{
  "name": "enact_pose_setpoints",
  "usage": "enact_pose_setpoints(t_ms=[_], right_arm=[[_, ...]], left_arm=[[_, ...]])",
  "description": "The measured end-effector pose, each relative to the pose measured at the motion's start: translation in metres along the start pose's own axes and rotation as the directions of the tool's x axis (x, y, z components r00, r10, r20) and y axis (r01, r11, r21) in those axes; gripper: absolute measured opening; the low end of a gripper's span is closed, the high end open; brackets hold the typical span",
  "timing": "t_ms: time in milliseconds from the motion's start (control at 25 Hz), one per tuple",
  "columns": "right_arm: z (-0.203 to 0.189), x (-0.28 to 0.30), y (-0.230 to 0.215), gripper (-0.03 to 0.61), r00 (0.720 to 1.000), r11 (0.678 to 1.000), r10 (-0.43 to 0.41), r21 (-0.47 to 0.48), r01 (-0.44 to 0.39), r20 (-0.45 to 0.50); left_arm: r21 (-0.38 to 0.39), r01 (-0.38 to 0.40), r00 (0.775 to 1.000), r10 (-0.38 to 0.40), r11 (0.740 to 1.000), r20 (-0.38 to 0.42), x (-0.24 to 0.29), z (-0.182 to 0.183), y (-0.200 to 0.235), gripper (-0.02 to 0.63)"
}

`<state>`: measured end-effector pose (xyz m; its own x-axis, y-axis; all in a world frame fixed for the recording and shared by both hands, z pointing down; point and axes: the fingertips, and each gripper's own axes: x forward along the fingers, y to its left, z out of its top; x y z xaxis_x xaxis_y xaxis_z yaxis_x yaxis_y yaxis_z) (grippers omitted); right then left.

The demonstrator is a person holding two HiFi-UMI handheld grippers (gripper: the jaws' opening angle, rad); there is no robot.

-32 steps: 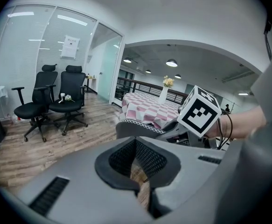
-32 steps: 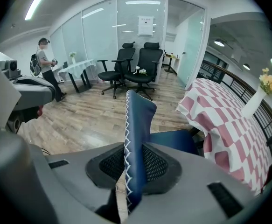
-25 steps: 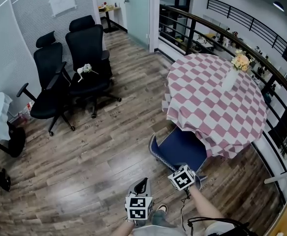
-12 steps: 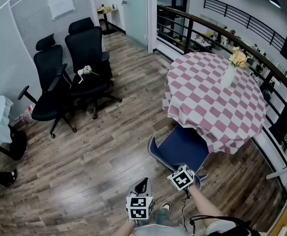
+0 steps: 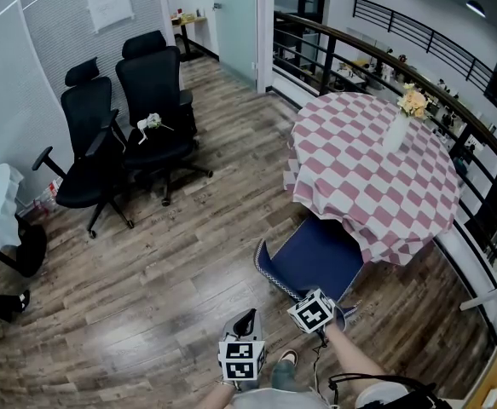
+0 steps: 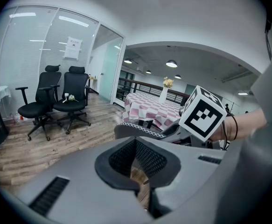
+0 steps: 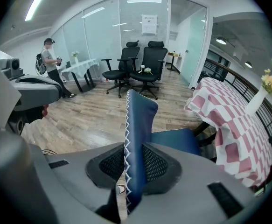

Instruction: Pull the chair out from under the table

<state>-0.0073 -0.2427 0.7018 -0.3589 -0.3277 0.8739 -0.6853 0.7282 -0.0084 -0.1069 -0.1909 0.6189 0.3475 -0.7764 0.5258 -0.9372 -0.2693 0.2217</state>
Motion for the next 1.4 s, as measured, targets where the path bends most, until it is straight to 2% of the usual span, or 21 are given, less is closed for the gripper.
enact_pose_setpoints(t_ms=[1080, 1400], right_arm=[[-0.008, -0.002, 0.075, 0.092, 1.000, 1.000, 0.028, 0.005, -0.028, -0.007], [-0.007, -0.002, 0.101, 0.092, 0.999, 0.999, 0.044, 0.020, -0.044, -0.015]], left_arm=[[-0.028, 0.025, 1.000, -0.025, 0.999, -0.019, -0.025, -0.024, 0.026, 0.003], [-0.030, 0.037, 0.999, -0.038, 0.999, -0.011, -0.029, -0.020, 0.036, 0.003]])
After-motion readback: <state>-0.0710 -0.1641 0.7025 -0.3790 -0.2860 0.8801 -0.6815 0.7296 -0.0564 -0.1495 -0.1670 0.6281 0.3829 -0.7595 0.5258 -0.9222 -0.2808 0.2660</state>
